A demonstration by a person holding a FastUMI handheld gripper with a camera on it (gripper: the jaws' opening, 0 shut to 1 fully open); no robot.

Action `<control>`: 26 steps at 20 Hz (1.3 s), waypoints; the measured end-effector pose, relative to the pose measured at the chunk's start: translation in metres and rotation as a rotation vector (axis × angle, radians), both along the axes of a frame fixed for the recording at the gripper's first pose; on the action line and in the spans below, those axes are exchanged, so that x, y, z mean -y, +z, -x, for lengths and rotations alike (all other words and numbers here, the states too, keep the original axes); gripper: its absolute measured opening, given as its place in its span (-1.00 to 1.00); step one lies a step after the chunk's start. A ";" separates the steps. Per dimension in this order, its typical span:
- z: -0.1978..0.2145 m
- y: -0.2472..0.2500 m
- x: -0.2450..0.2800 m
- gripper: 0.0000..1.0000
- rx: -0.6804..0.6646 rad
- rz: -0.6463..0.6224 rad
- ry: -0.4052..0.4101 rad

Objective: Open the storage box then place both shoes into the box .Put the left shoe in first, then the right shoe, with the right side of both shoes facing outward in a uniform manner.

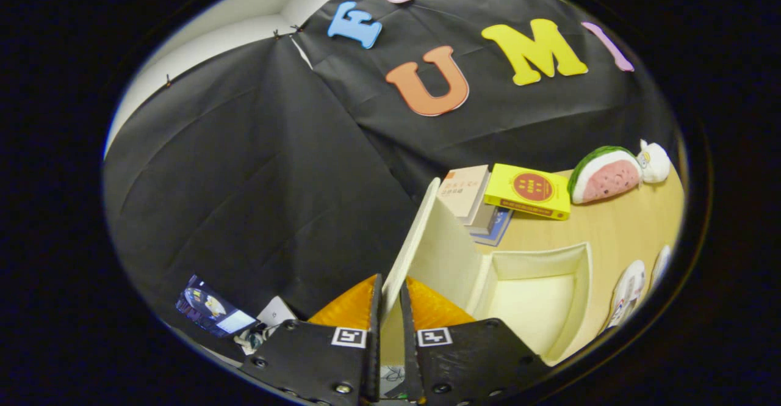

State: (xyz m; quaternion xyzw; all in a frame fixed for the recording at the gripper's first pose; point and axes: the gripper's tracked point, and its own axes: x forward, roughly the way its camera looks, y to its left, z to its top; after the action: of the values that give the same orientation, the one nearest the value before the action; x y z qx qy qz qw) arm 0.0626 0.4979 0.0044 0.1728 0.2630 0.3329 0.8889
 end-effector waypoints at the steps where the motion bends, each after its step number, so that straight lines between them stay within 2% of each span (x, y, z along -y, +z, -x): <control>1: 0.004 -0.001 -0.011 -0.63 0.016 0.016 0.013; 6: 0.011 0.002 -0.028 0.60 0.095 0.039 0.027; 10: 0.011 0.005 -0.008 0.68 0.144 0.053 0.000; 14: -0.002 0.005 0.051 0.82 0.204 0.091 -0.088; 15: -0.003 0.002 0.068 0.88 0.215 0.104 -0.107; 26: -0.018 -0.030 0.311 0.88 0.248 0.232 -0.398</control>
State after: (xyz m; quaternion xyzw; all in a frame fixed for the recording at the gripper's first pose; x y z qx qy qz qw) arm 0.0805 0.1867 -0.0255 0.0757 0.1492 0.1376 0.9763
